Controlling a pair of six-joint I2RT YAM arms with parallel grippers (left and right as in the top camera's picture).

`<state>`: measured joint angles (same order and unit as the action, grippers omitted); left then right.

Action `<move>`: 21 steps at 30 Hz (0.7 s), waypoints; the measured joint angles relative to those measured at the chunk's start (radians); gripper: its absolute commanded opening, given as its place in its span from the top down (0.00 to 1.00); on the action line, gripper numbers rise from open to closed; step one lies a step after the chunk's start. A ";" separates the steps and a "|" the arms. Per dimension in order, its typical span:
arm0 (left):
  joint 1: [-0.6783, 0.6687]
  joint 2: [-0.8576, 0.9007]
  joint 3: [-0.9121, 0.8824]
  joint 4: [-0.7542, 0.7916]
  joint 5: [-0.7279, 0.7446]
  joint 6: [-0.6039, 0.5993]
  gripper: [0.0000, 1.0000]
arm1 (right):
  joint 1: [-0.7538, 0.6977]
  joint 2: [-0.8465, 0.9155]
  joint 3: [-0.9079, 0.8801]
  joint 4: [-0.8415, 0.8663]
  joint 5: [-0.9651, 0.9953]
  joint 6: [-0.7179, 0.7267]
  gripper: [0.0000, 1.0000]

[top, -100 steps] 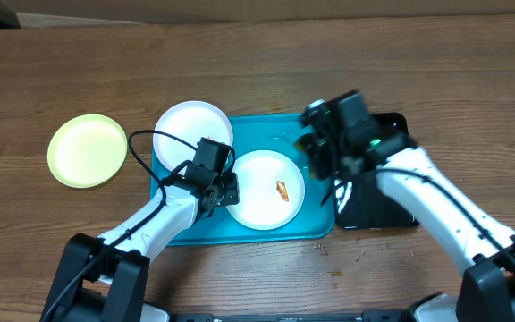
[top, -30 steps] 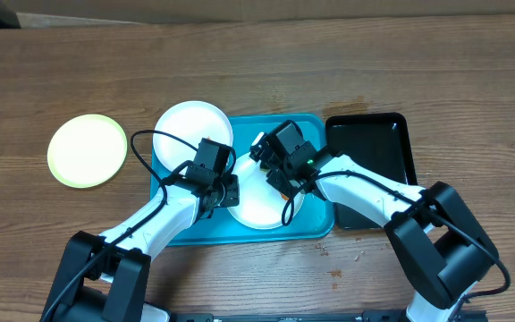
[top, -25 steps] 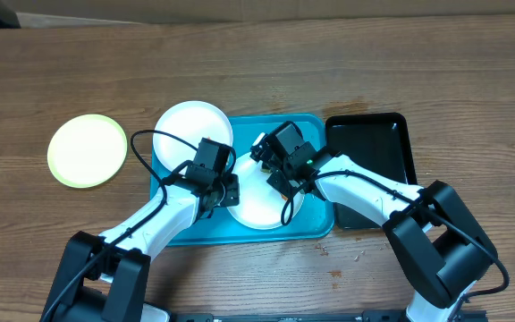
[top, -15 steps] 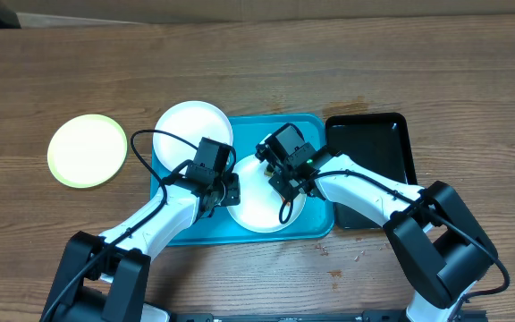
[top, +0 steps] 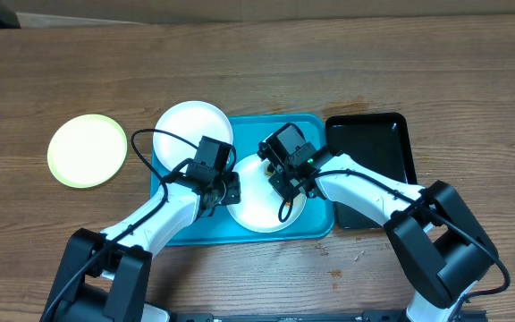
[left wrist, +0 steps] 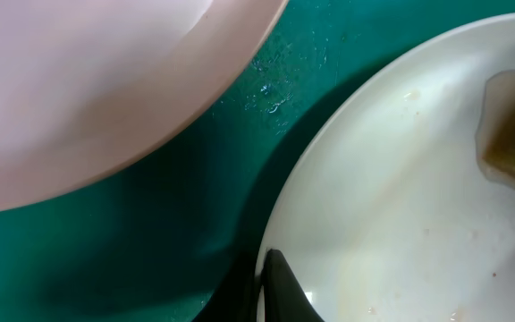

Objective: Clean dirty plates on tray and stack at the side
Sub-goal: 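Scrub the lower white plate with the sponge while left gripper holds rim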

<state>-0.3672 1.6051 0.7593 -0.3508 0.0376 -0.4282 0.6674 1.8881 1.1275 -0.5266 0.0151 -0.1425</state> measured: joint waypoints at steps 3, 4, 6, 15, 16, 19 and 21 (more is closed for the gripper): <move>0.000 0.001 0.001 0.002 0.000 -0.010 0.96 | 0.000 0.000 0.004 -0.024 -0.004 0.007 0.96; 0.000 0.001 0.001 0.002 0.001 -0.013 0.96 | 0.000 0.000 0.006 -0.032 -0.007 0.011 0.96; 0.000 0.001 0.001 0.002 0.001 -0.016 0.96 | 0.000 0.000 0.007 -0.040 -0.011 0.028 0.96; 0.000 0.002 0.001 0.002 0.002 -0.018 0.96 | 0.000 -0.002 0.008 -0.047 -0.042 0.176 0.96; 0.000 0.002 0.001 0.002 0.002 -0.018 0.96 | 0.000 -0.002 0.008 -0.047 -0.042 0.195 0.96; 0.000 0.002 0.001 0.003 0.002 -0.018 0.96 | 0.000 -0.002 0.008 -0.045 -0.046 0.245 0.96; 0.000 0.002 0.001 0.003 0.002 -0.018 0.96 | 0.000 -0.002 0.008 -0.038 -0.053 0.282 0.96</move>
<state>-0.3672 1.6066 0.7601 -0.3481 0.0399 -0.4465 0.6674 1.8862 1.1358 -0.5644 -0.0376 0.1398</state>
